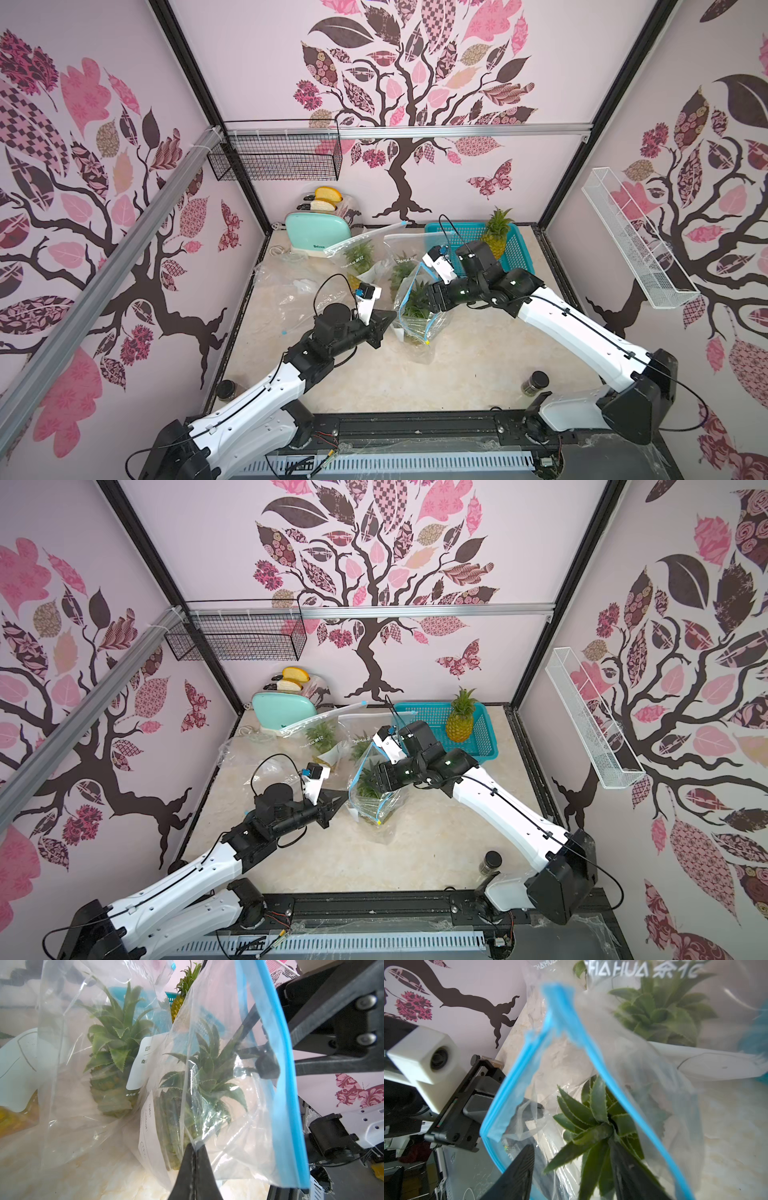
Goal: Open the zip-top bag and take out the pineapple
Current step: Pick up the pineapple from the zipper food storage bag.
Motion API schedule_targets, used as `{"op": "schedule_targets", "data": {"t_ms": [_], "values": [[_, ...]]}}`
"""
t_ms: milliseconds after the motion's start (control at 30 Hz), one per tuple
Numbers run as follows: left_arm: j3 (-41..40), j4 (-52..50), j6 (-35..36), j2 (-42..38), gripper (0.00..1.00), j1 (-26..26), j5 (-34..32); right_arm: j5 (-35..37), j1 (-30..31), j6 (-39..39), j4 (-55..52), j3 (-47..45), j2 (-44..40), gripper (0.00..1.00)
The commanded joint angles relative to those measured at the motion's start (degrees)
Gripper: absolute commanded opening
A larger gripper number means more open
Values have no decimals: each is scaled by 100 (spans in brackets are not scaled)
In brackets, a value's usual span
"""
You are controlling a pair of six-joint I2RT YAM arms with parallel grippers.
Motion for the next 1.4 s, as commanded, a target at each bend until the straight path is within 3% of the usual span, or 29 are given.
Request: {"op": "schedule_targets", "data": {"t_ms": [0, 700, 1067, 1367], "values": [[-21, 229, -67, 108, 0, 25, 63, 557, 23, -54, -227, 270, -99, 66], [-116, 1144, -235, 237, 0, 26, 174, 1428, 259, -272, -707, 984, 887, 71], [-146, 1395, -314, 339, 0, 26, 209, 1747, 675, -302, -1117, 1562, 1249, 72], [-271, 1426, -356, 198, 0, 23, 47, 1768, 799, -41, -1070, 668, 1181, 70]]}}
